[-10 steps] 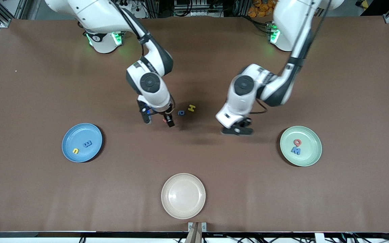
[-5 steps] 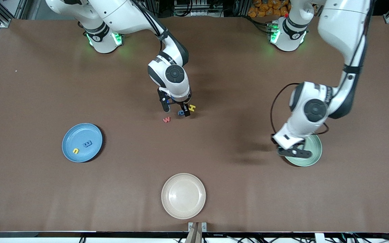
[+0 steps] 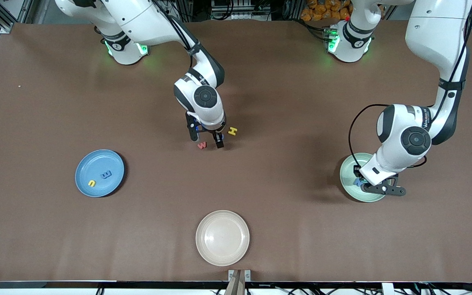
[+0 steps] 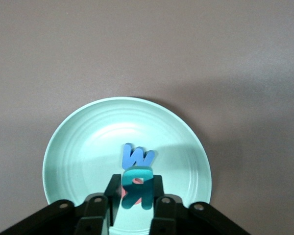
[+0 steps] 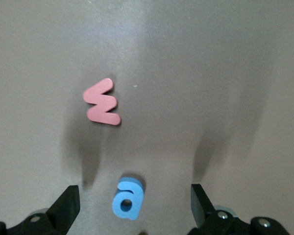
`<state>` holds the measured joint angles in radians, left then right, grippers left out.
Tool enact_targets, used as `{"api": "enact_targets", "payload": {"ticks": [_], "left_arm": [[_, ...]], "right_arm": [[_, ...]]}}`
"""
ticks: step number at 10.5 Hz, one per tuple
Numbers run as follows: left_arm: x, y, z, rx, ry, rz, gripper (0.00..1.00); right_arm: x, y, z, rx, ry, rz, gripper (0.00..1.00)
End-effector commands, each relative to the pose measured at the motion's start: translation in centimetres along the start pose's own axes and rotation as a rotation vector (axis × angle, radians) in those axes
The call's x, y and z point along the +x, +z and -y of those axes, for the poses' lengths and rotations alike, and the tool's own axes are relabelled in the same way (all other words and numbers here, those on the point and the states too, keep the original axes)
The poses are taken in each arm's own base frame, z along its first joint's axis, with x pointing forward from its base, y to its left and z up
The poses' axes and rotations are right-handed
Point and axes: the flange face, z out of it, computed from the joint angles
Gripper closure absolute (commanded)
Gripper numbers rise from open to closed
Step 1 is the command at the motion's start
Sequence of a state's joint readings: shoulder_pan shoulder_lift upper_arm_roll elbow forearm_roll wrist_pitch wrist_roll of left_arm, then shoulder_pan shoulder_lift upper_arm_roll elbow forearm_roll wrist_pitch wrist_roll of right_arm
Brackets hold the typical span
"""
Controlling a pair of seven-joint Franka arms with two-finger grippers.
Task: Sort upper and lower case letters into plates
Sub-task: 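Carry the teal R onto the green plate and open the left gripper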
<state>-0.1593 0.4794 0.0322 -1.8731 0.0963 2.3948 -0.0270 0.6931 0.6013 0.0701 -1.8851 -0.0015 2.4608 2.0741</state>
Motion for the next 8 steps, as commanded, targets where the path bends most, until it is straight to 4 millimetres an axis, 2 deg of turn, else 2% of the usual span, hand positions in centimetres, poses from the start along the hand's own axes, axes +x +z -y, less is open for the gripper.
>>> {"api": "enact_targets", "payload": {"ticks": [1,3,6,8], "left_arm": [[0.0,-0.9,-0.4,-0.010,-0.013,-0.008,0.00],[0.2,-2.2,-1.9,-0.015,-0.007,-0.027,0.00],[0.5,-5.5,-4.0,-0.019,0.000,-0.031,0.00],[1.0,-7.9,-7.6,-0.019,-0.041,-0.011,0.00]], "right_arm": [[-0.2,-0.1,0.5,0.022,0.038,0.013,0.00],[-0.2,0.4,0.5,0.030,0.041,0.019,0.00],[-1.0,1.5,0.0,0.026,0.046,0.018,0.00],[-1.0,1.5,0.0,0.025,0.046,0.017,0.00]]}}
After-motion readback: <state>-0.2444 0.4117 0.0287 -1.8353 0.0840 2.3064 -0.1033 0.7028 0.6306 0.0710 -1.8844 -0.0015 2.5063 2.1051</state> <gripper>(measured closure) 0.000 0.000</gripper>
